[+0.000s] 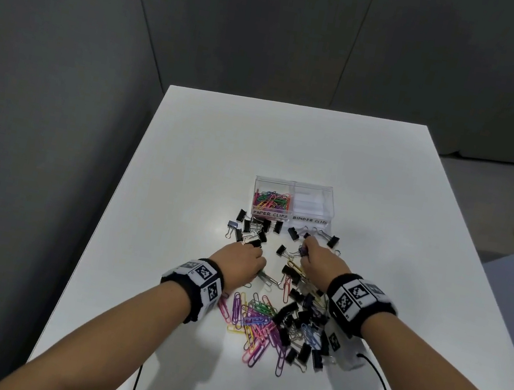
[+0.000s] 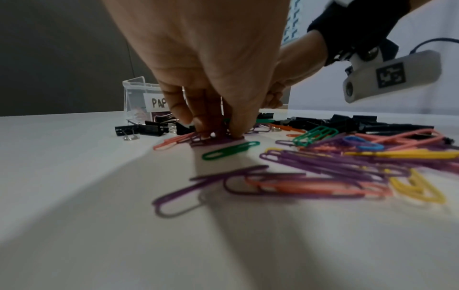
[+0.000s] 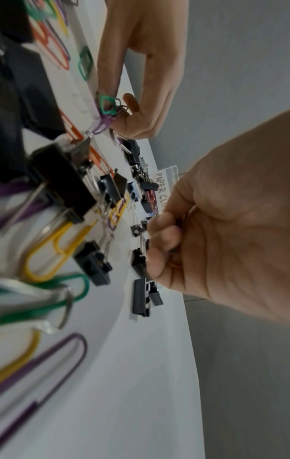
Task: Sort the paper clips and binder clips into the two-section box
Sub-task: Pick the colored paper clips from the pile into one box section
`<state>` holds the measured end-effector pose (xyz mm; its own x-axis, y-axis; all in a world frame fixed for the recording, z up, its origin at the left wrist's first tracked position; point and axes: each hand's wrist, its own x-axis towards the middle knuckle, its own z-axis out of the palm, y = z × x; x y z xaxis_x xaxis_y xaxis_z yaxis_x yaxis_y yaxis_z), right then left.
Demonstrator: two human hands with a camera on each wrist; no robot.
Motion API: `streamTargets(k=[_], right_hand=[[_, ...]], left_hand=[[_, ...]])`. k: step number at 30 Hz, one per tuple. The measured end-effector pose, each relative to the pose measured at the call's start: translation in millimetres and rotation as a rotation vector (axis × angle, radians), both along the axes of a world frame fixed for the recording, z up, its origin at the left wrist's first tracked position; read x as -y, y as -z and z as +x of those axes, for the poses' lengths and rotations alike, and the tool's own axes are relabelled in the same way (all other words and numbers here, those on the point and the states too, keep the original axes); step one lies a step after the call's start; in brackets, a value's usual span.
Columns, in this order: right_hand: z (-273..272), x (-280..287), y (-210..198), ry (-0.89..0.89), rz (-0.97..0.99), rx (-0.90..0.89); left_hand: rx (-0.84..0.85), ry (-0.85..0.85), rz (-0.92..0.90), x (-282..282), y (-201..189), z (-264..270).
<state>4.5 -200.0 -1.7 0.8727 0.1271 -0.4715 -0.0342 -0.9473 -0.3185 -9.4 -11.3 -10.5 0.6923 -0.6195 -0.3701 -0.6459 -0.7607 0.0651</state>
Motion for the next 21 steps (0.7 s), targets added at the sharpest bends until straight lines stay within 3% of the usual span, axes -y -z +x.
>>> streamTargets(k=[6, 12, 18, 21], right_hand=[[-5, 8, -7, -0.087, -0.132, 0.042], [0, 8, 2, -0.058, -0.035, 0.011], [-4, -1, 0, -0.049, -0.127, 0.039], [-5, -4, 2, -0.014, -0.126, -0.003]], left_hand=[[-0.075, -0.148, -0.118, -6, -4, 2], [-0.117, -0.211, -0.176, -25, -4, 4], [-0.164, -0.425, -0.241, -32, -6, 4], [-0.111, -0.452, -0.240, -33, -5, 5]])
